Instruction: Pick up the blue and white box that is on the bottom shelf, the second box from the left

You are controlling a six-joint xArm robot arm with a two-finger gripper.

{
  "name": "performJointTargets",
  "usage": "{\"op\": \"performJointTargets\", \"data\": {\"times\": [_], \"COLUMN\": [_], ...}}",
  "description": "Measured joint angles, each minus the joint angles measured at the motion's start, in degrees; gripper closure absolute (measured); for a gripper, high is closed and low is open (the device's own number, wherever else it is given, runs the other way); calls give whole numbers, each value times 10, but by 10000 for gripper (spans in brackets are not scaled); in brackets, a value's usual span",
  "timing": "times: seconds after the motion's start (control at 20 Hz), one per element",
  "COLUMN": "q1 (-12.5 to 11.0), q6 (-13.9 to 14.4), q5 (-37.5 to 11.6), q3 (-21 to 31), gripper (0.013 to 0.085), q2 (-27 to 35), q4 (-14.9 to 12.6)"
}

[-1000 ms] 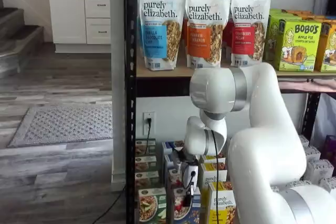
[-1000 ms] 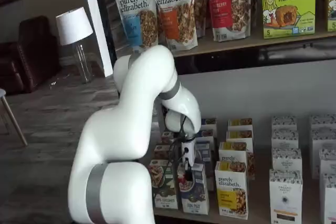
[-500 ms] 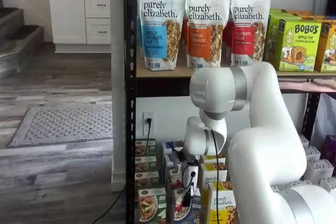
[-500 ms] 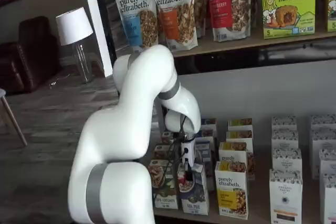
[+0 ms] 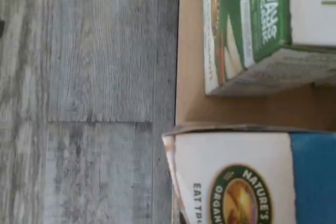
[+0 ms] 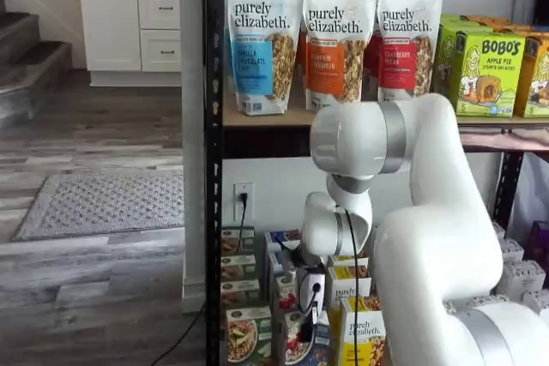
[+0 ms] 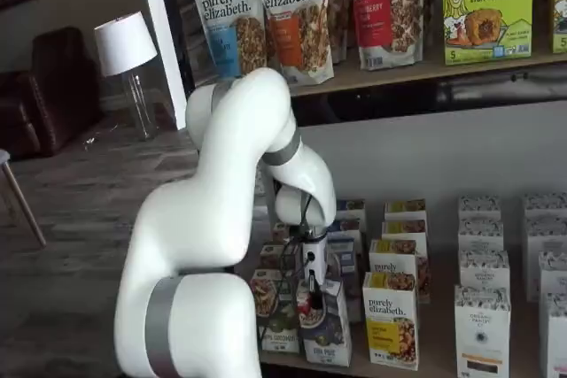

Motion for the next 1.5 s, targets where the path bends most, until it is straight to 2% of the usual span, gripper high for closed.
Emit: {"op": "performJointTargets", "data": {"times": [0.6,1.0,1.5], "q1": [16,33,51], "q6": [-47,-39,-22], "q5": [-56,-82,-94], "q3": [148,239,312], "gripper": [570,570,570], "q2": [-108,-186,-255], "q4": [66,72,74]}}
